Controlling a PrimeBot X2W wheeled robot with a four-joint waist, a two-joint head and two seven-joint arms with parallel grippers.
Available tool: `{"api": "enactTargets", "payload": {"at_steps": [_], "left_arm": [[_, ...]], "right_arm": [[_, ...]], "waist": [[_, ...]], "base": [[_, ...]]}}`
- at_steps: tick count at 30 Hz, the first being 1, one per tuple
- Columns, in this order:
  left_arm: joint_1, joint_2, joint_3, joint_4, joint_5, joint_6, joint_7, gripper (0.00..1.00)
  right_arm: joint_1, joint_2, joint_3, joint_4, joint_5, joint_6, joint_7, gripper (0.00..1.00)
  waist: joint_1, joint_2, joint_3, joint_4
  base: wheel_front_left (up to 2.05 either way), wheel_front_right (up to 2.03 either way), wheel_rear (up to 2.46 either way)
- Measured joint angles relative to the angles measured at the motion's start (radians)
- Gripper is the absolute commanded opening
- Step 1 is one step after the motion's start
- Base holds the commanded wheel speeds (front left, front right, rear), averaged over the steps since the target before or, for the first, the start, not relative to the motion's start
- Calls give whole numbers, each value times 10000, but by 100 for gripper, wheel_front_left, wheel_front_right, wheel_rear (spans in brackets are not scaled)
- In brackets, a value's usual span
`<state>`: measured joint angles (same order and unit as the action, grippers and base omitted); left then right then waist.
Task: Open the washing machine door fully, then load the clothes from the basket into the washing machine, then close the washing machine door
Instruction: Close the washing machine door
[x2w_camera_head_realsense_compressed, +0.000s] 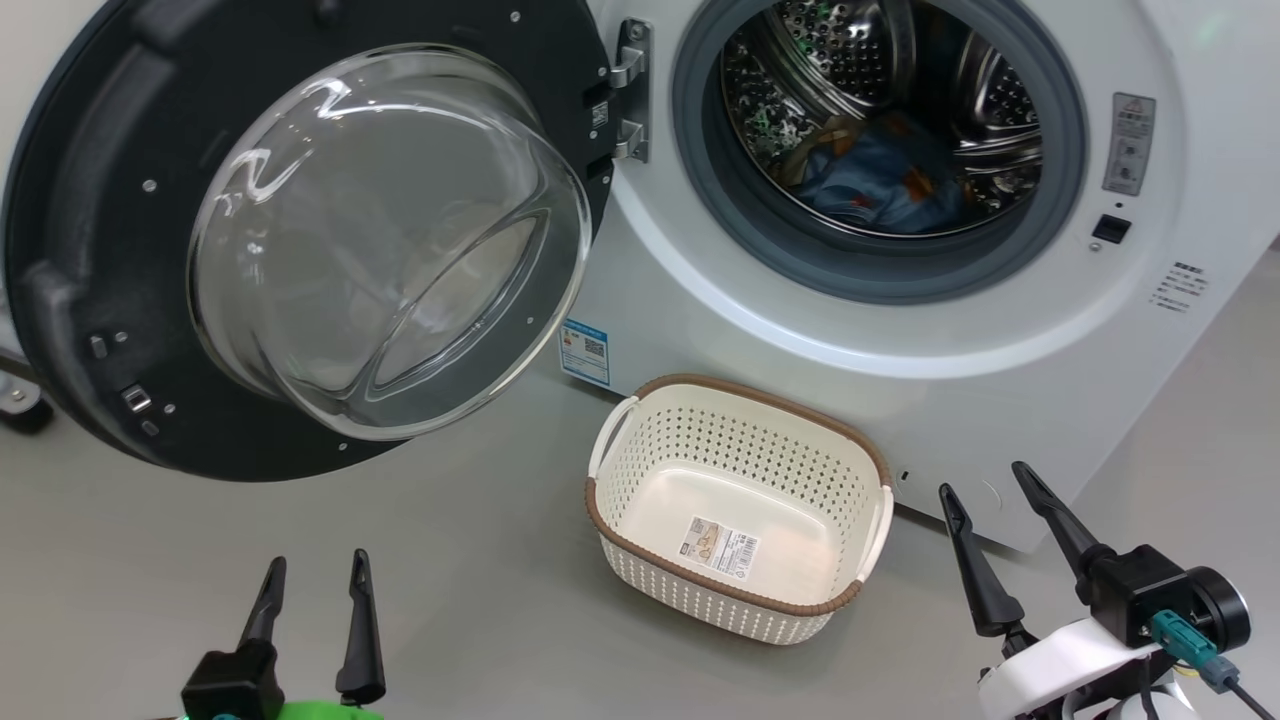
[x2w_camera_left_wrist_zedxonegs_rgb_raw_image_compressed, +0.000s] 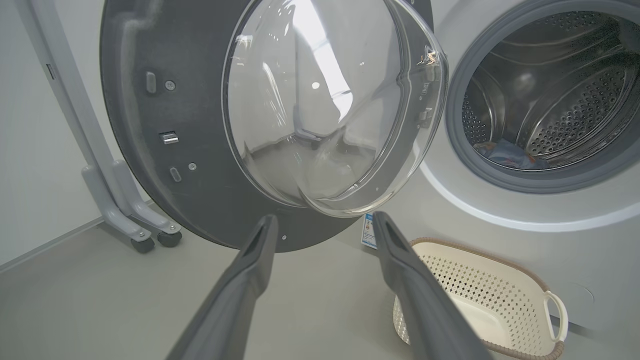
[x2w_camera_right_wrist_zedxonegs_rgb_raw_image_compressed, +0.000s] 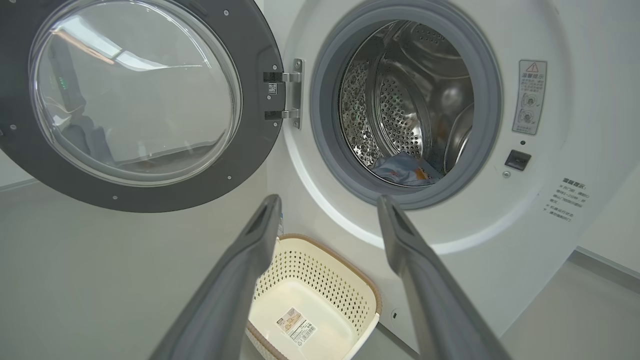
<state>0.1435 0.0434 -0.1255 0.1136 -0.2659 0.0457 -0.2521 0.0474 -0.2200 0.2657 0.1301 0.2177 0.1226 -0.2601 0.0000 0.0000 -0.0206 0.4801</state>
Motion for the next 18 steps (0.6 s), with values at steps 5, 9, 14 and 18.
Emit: {"api": "enactTargets", "payload": {"at_steps": [5, 9, 14, 18], "left_arm": [[1, 8, 278, -180, -90, 92, 0, 100], [3, 8, 368, -263, -155, 121, 0, 100], [10, 2, 744, -353, -1237, 213, 0, 46], [10, -13, 1611, -453, -2681, 247, 0, 0]], "right_arm": [[-73, -12, 270, 12, 0, 0, 0, 100], [-257, -42, 408, 65, 0, 0, 0, 100], [-292, -44, 479, 105, 2, 0, 0, 100], [-304, -38, 502, 144, 4, 0, 0, 100]], "waist": [[0, 0, 82, 265], [0, 0, 169, 345], [0, 0, 215, 387], [0, 0, 249, 419]], "base": [[0, 0, 0], [0, 0, 0], [0, 0, 0], [0, 0, 0]]}}
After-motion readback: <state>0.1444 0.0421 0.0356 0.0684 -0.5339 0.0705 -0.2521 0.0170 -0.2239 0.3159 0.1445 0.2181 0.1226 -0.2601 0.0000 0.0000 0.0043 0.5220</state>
